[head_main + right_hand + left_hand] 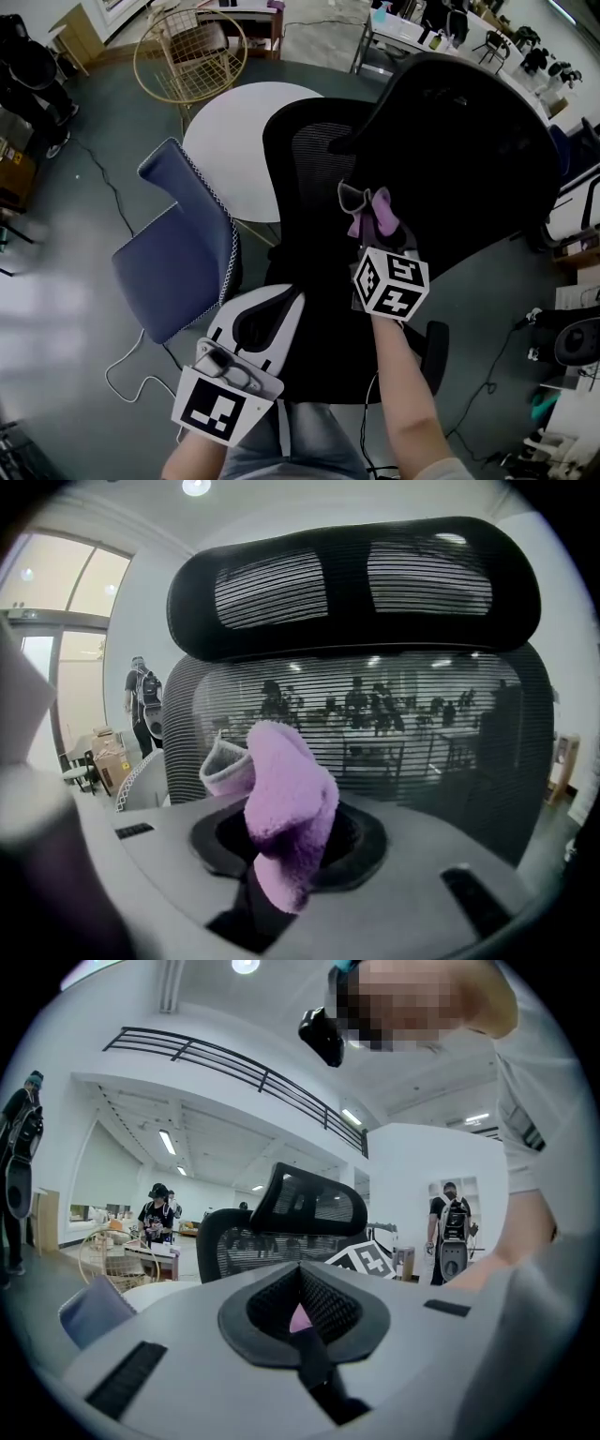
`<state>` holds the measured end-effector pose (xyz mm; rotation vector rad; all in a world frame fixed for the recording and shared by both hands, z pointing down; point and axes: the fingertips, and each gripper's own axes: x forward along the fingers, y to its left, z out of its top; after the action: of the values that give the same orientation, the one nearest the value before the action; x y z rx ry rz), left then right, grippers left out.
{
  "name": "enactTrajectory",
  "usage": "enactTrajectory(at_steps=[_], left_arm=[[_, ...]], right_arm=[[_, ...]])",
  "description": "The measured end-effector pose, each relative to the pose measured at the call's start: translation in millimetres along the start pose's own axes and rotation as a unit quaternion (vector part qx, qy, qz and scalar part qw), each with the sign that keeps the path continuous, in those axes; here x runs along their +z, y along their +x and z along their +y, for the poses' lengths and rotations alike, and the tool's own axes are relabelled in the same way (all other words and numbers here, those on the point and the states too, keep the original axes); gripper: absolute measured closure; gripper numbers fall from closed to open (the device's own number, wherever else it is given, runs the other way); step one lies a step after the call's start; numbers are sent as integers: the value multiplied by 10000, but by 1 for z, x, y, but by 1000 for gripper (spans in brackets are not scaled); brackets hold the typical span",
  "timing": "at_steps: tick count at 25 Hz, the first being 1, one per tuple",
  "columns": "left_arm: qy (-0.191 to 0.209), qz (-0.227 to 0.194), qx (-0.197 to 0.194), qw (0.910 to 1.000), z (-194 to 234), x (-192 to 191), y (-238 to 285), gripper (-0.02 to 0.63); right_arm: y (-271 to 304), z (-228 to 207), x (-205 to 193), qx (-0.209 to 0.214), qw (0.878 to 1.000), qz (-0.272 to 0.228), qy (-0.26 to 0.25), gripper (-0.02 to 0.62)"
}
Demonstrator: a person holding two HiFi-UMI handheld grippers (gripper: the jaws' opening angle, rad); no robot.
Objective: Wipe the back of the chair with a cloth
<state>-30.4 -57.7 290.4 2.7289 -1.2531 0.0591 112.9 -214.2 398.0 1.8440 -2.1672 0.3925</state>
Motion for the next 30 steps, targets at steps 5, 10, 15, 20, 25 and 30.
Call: enactTrajectory(at_steps=[5, 10, 15, 20, 25, 30], left_arm=[[11, 10, 123, 9999, 14, -2, -12, 594], [15, 12, 228, 9997, 27, -2, -22, 594], [-8, 7, 325, 9995, 43, 0, -32, 595], [-40, 22, 409, 9992, 55, 0, -40, 594], [-75, 2, 460, 9989, 65, 1, -47, 594], [-76, 11, 460, 9989, 67, -2, -52, 595]], right_arm=[[8, 32, 0, 200, 9998, 10, -78, 488], [15, 67, -2, 460, 9988, 54, -123, 486], [23, 99, -2, 668, 9976, 104, -131, 486], [29, 124, -3, 806, 9966, 160, -117, 486], [32, 140, -5, 870, 9959, 215, -121, 486], [28, 142, -6, 819, 9965, 64, -175, 488]])
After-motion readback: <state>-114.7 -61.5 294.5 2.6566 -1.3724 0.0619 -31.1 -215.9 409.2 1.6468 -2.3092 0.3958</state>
